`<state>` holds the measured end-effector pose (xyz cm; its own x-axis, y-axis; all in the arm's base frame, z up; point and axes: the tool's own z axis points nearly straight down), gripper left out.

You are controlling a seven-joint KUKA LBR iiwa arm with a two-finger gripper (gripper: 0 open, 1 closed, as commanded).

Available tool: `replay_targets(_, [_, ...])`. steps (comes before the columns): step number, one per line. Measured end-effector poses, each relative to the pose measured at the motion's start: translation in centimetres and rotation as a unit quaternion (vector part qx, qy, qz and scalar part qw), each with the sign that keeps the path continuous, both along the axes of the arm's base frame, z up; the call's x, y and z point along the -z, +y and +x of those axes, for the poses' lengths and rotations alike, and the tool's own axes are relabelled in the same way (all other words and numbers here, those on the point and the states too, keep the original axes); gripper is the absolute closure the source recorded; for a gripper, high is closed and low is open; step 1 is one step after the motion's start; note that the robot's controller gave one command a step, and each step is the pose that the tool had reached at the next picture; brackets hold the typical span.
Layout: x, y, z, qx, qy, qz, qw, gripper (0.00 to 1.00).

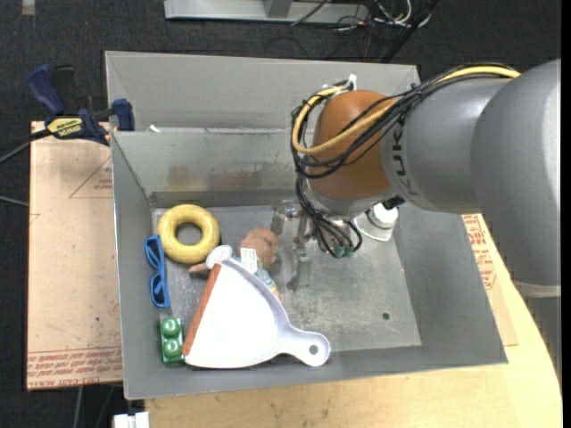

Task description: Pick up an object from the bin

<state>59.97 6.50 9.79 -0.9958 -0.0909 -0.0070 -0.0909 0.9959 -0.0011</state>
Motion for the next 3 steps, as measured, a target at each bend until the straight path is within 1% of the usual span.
replay_targets(1, [2.2, 2.4, 1.3, -0.047, 0.0047, 0.002, 0.9989, 0.0])
replay_targets(2, [2.8, 3.5, 2.8, -0.134, -0.0021, 0.0, 0.9909, 1.0])
replay_targets(3, [2.8, 3.5, 2.8, -0.134, -0.0021, 0.0, 0.991, 1.0])
